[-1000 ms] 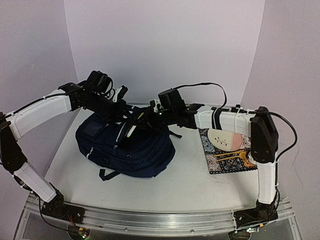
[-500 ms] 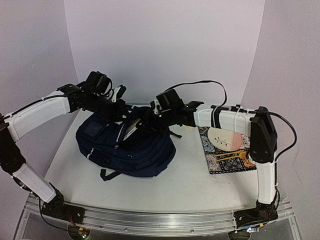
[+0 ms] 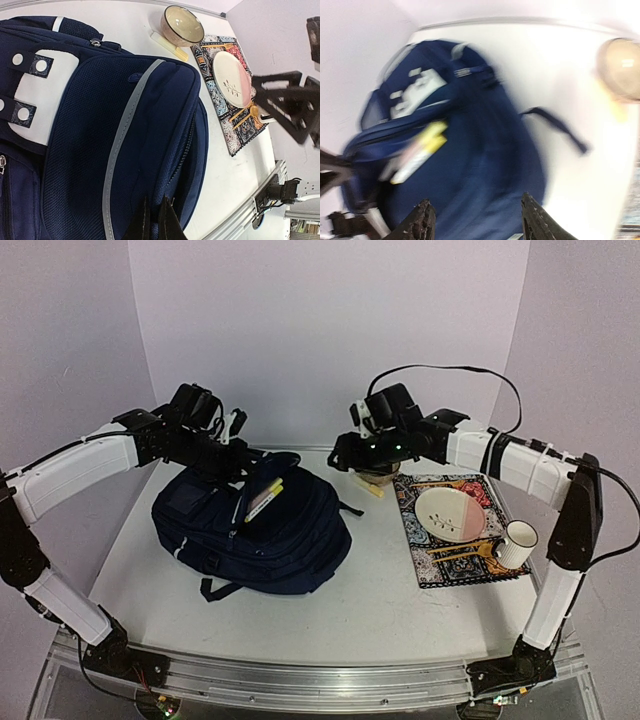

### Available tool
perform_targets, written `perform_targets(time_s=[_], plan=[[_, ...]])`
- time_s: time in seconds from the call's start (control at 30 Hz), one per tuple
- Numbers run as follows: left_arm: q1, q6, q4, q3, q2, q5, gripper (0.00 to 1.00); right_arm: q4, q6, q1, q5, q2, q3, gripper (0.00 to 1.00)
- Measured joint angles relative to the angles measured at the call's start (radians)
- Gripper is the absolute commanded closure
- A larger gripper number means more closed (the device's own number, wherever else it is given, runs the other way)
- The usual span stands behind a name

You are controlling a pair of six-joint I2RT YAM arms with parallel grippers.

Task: Pack the student bag
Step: Pick up the pen from the corner of the board.

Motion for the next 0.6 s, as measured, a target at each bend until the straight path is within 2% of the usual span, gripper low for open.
perform_targets(time_s=[0.27, 0.6], plan=[[0.0, 0.0, -0.001, 0.0, 0.0, -0.023, 1.0, -0.043, -0.2, -0.112, 0.147, 0.047, -0.051, 0.32], [-0.003, -0.005, -0.011, 0.0, 0.0, -0.03, 1.0, -0.036, -0.375, -0.16, 0.221, 0.349, 0.043, 0.32]])
